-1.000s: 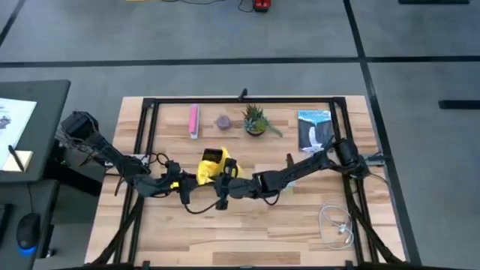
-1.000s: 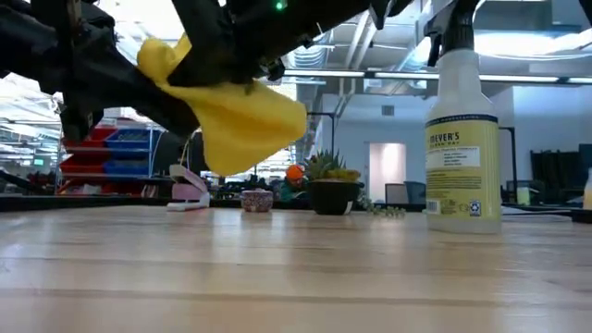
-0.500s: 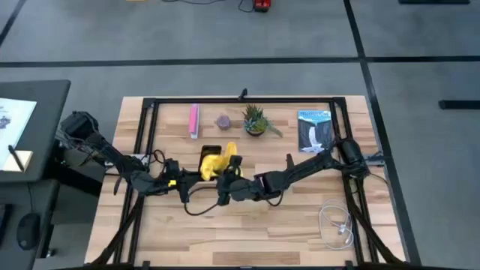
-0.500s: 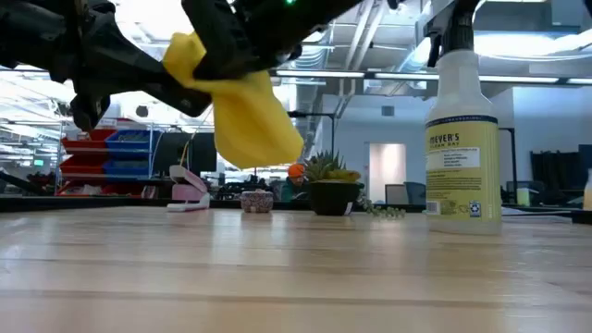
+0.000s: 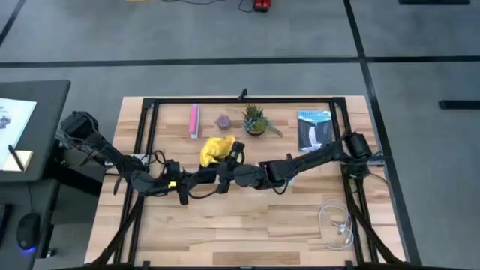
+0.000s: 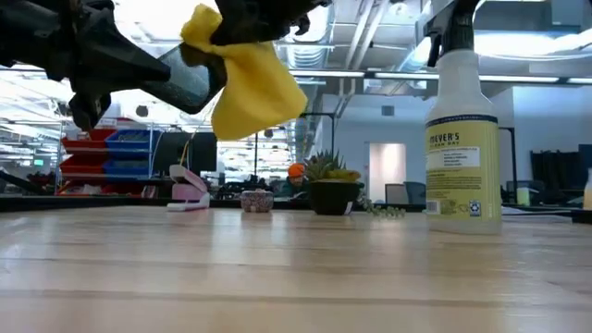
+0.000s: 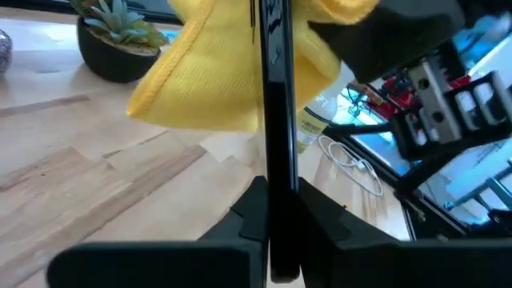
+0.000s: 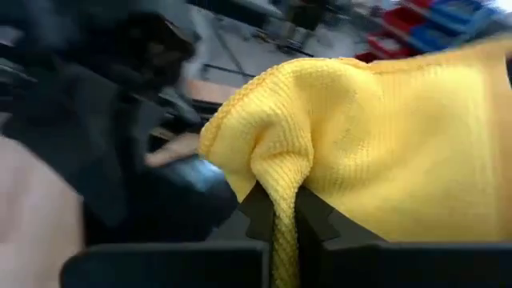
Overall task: Apply microfiber cloth
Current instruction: Wipe the front of the cellphone with the yellow microfiber cloth
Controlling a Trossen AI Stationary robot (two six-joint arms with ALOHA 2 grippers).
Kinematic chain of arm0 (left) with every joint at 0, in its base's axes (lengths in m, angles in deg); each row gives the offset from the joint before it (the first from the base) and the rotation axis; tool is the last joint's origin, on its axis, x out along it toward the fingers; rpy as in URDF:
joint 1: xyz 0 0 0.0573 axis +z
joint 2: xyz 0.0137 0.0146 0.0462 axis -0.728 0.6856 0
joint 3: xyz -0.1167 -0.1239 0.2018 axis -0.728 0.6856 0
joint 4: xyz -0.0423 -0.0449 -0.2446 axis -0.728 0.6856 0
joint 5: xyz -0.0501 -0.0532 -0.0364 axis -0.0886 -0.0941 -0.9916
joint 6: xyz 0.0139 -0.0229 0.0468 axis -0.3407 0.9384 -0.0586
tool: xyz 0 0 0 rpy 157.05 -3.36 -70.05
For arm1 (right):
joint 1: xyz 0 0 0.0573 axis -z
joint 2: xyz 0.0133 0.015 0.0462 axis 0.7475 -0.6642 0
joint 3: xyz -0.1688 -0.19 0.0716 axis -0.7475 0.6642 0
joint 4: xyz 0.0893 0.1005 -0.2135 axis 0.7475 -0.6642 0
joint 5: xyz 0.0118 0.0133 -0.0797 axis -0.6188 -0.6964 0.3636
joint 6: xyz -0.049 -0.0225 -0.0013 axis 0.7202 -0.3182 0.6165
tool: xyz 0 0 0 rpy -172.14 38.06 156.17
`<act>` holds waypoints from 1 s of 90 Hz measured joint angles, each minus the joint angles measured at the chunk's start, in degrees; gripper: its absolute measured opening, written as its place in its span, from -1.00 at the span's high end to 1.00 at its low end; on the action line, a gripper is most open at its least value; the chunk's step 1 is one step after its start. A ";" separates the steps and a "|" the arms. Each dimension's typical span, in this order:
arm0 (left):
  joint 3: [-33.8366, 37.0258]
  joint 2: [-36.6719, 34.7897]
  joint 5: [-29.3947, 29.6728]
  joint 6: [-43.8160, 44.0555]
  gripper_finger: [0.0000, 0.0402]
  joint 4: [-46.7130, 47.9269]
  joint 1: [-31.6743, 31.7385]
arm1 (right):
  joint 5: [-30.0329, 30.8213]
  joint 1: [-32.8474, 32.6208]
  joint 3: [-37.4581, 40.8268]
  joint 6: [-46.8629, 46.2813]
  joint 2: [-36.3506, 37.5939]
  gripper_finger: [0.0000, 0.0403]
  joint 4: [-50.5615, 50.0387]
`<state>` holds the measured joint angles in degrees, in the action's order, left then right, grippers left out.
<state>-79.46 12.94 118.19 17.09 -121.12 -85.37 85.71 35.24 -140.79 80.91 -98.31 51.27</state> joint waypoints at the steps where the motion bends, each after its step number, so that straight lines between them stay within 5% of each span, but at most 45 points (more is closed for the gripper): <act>1: 0.00 0.00 -0.05 -0.01 0.92 0.00 0.00 | -0.60 -0.08 -0.01 -0.32 -0.25 1.00 0.19; 28: 0.03 0.04 0.26 -1.13 0.92 -0.46 0.02 | -6.87 -1.67 0.03 -6.72 -5.70 1.00 2.49; 90: 0.00 0.04 1.60 0.50 0.92 1.10 -0.07 | -5.64 3.66 0.00 -1.11 -1.41 1.00 4.99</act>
<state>-79.46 12.98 119.79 17.59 -120.02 -85.44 80.06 38.89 -140.79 79.80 -99.71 56.26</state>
